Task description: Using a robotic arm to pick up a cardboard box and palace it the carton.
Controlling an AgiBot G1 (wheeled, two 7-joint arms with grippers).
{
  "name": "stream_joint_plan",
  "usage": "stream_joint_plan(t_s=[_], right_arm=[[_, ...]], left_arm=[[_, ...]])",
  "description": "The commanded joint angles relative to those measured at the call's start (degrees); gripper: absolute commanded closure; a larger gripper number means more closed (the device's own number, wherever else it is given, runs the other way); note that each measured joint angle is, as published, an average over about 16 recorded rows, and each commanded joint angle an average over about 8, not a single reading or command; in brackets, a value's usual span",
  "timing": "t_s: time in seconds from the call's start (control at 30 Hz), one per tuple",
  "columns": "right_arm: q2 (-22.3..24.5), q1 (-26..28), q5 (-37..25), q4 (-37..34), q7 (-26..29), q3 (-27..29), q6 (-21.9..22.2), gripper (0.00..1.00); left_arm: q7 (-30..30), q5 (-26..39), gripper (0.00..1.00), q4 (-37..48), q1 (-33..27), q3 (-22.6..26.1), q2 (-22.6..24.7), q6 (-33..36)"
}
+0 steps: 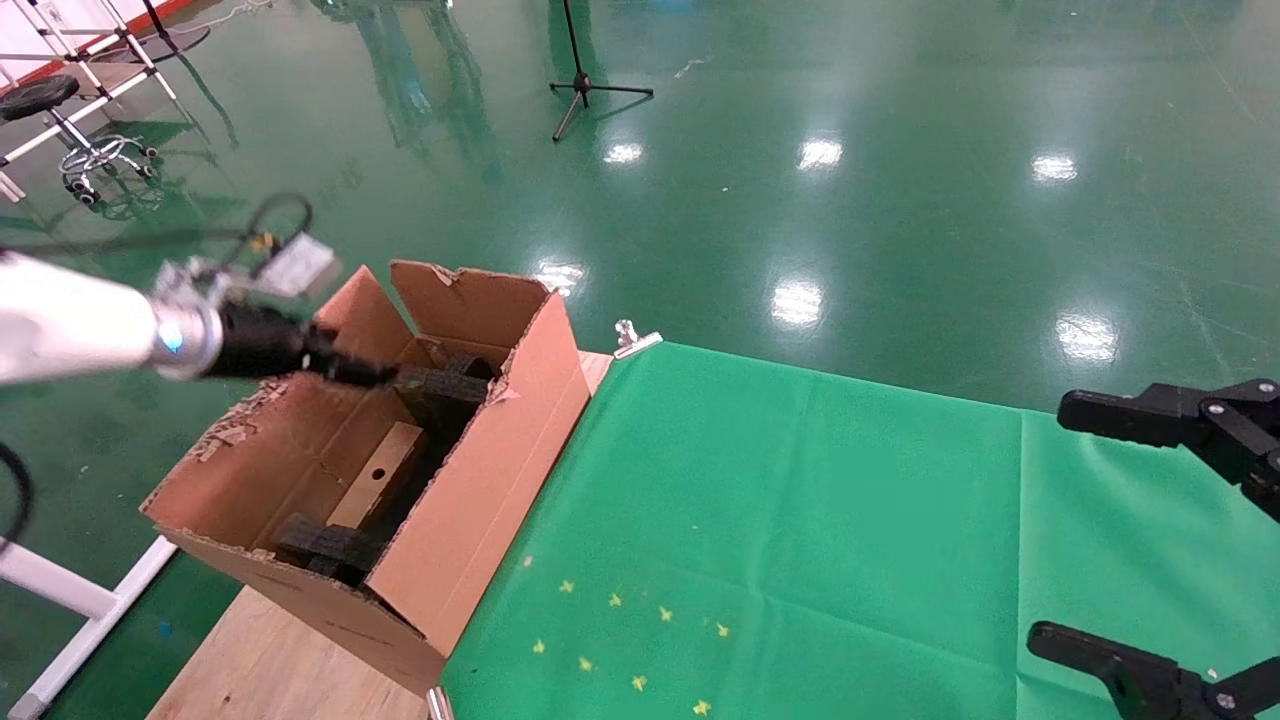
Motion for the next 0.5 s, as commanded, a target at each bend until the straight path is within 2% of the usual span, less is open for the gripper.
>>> stream_joint_plan(t_s=[0.03, 0.27, 0.5], right_arm=[[0.00, 0.00, 0.00, 0.00, 0.00, 0.00, 0.00, 0.00], [0.01, 0.00, 0.01, -0.01, -0.01, 0.00, 0.02, 0.00], [0.01, 0.00, 0.01, -0.01, -0.01, 0.00, 0.01, 0.00]], left_arm=[[1.24, -1.63, 0.00, -2.15, -1.53, -1.05, -1.37, 3.70], [0.52, -2.25, 0.00, -5.43, -2.99, -1.34, -2.44, 7.61], [0.81, -2.30, 0.00, -5.04, -2.58, -1.35, -2.26, 6.80]])
